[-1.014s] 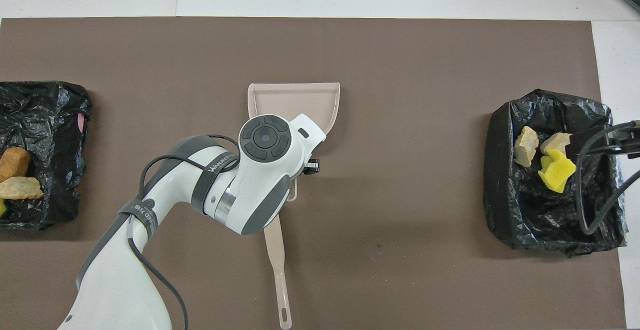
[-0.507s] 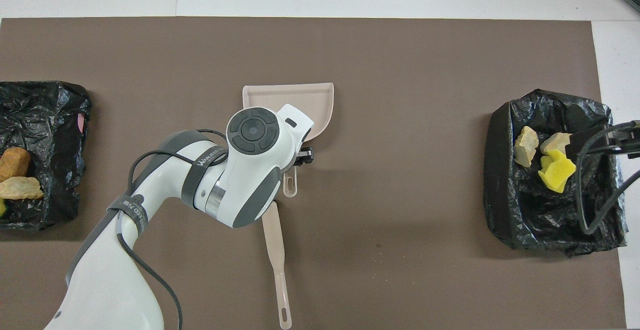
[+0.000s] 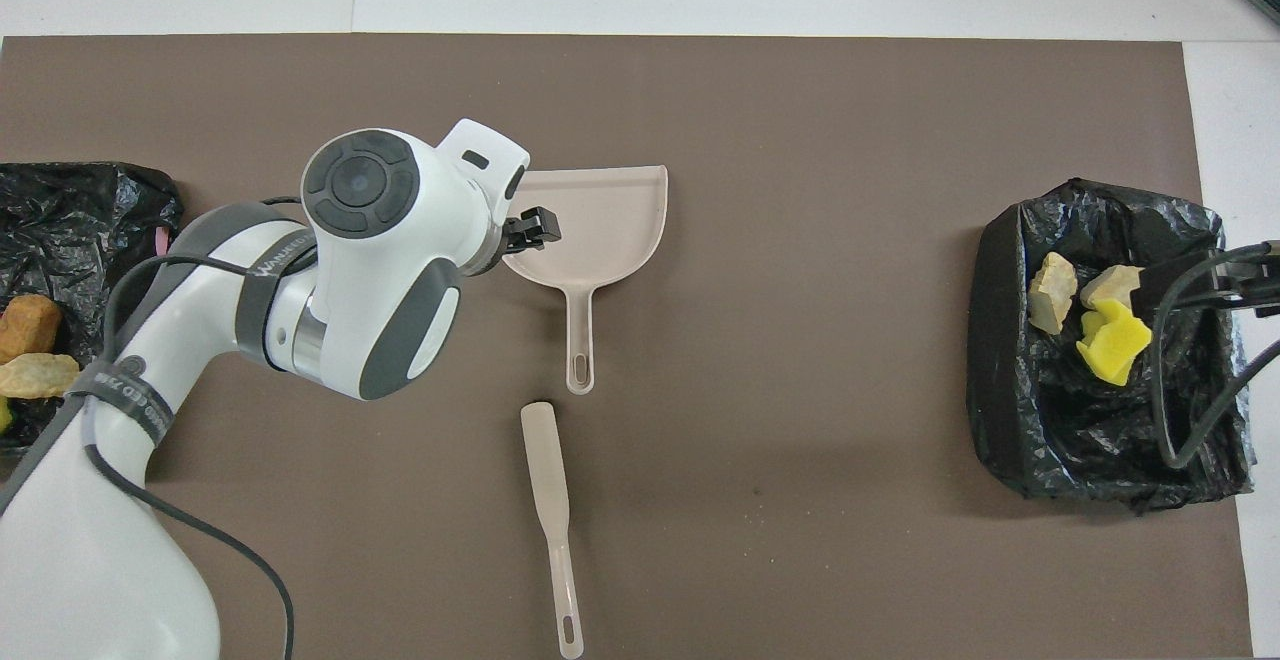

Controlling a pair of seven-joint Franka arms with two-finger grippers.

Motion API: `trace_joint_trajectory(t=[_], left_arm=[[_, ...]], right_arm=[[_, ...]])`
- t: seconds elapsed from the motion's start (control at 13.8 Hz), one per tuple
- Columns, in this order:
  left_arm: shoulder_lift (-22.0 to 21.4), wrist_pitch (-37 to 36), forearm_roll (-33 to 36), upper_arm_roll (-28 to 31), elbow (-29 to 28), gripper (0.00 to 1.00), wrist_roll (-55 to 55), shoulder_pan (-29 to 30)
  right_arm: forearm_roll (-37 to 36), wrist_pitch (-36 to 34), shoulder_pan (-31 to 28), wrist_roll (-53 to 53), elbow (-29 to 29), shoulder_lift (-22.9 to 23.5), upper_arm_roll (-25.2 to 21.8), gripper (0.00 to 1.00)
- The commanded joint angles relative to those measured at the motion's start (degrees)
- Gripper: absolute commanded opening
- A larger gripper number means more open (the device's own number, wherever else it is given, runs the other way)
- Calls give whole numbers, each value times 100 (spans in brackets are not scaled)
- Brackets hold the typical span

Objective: Sweep and dump trash in bin

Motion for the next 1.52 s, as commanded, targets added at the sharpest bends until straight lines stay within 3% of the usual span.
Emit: trace_joint_trajectory(t=[0.0, 0.43, 0.87, 1.16, 1.45], left_arm=[[-300, -202, 131, -60, -6, 100, 212, 372], [-1127, -1608, 131, -60, -50, 100, 2161, 1330], [-1453, -2049, 122, -60, -50, 100, 4016, 2261], [-1672, -2058, 70, -25, 178, 100, 4292, 2561], [-1822, -2794, 52, 1, 775, 100, 4195, 2579]], right_arm=[[-15, -39, -21, 96, -42, -70, 17, 100], [-15, -39, -21, 96, -42, -70, 17, 100], [-15, -39, -21, 96, -42, -70, 17, 100], [-15, -39, -21, 96, -42, -70, 17, 100], [-15, -39, -21, 96, -42, -70, 17, 100]])
